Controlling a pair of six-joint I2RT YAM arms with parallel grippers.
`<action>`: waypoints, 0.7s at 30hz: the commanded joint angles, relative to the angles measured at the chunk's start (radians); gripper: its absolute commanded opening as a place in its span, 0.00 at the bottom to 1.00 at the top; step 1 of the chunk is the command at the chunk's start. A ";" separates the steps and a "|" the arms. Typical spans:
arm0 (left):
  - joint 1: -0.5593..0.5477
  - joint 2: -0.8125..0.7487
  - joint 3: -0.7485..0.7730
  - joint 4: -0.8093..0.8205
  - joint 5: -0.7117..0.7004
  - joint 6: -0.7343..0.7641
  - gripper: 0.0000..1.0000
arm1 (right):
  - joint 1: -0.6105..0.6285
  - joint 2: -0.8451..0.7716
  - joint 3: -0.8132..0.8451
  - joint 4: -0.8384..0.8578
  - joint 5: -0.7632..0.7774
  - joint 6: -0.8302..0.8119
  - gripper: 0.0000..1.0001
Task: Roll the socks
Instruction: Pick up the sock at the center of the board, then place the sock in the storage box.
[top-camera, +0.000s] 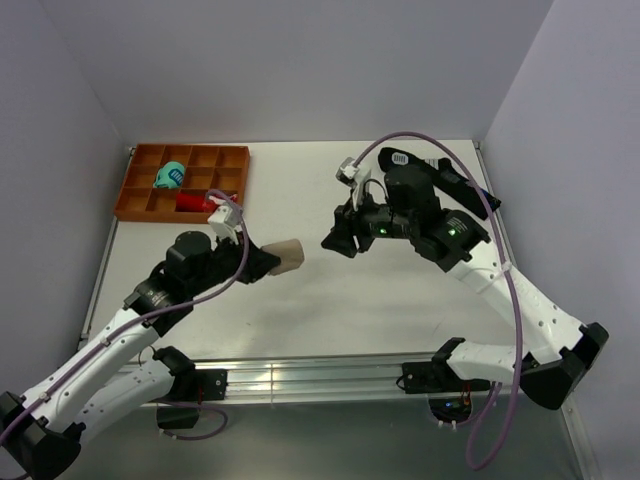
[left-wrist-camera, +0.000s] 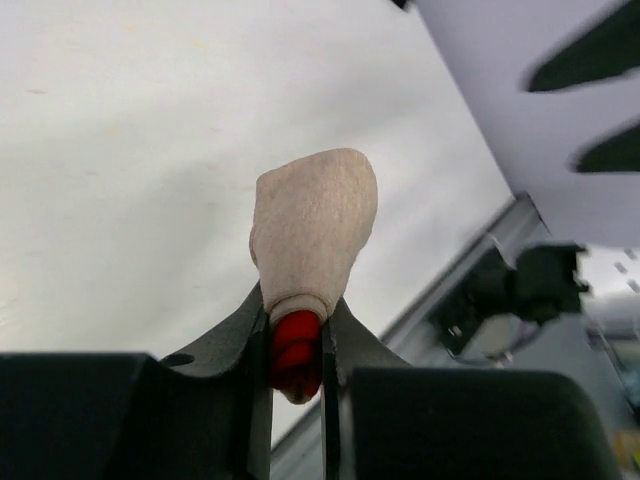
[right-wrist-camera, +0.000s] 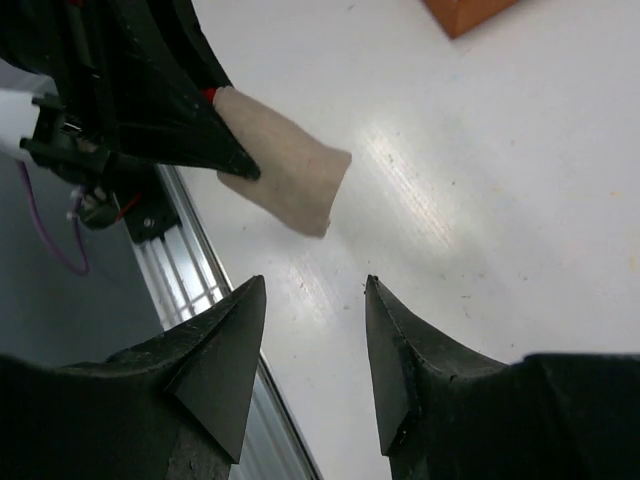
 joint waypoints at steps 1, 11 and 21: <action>0.026 -0.035 0.067 -0.030 -0.247 -0.009 0.00 | -0.024 -0.061 -0.036 0.096 0.078 0.077 0.52; 0.175 0.140 0.276 -0.146 -0.922 -0.041 0.00 | -0.030 -0.086 -0.147 0.186 0.188 0.157 0.52; 0.509 0.454 0.423 -0.068 -1.158 -0.021 0.00 | -0.030 -0.060 -0.219 0.222 0.294 0.161 0.51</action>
